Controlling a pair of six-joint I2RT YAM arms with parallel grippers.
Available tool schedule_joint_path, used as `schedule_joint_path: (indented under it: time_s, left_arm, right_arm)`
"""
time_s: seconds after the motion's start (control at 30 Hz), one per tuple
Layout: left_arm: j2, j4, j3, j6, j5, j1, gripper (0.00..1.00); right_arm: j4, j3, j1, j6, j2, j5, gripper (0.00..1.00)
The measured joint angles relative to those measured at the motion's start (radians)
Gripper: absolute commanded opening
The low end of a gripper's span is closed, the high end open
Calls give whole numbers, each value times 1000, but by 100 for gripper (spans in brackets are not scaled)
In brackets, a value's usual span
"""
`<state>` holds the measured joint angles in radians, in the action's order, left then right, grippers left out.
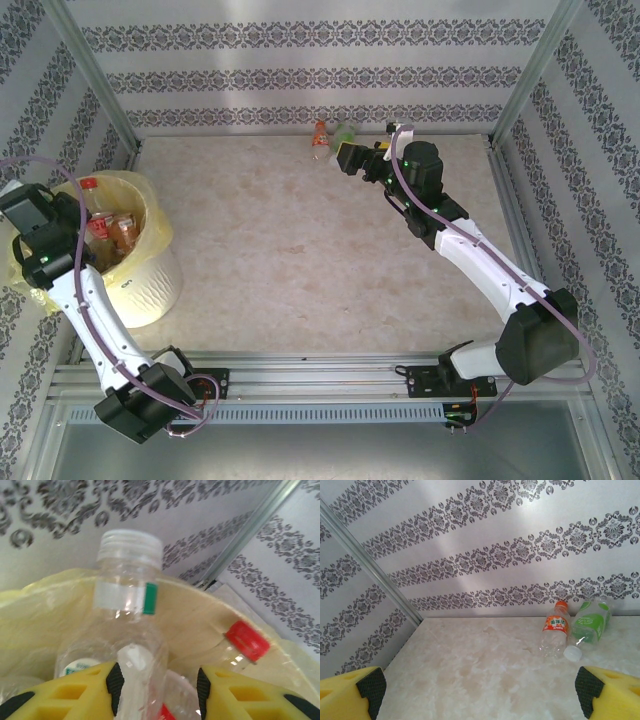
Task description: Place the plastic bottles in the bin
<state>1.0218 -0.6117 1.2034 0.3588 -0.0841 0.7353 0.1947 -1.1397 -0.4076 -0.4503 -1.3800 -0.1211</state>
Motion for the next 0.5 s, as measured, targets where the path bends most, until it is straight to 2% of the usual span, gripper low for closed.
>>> schedule_joint_path:
  time_s: [0.2, 0.27, 0.3, 0.37, 0.4, 0.5]
  left_arm:
    - [0, -48, -12, 17, 85, -2, 41]
    - [0, -59, -6, 17, 85, -2, 45]
    - [-1, -70, 3, 15, 76, -2, 52]
    - [0, -102, 16, 8, 39, 0, 76]
    - [-2, -126, 26, 2, 15, 0, 82]
    - [27, -221, 123, -11, -25, -1, 90]
  right_arm:
    - [-3, 0, 0, -3, 0, 0, 98]
    - [-3, 0, 0, -8, 0, 0, 98]
    - [-3, 0, 0, -11, 0, 0, 98]
    - [-5, 0, 0, -14, 0, 0, 98]
    - [-6, 0, 0, -15, 0, 0, 98]
    - [-13, 0, 0, -15, 0, 0, 98]
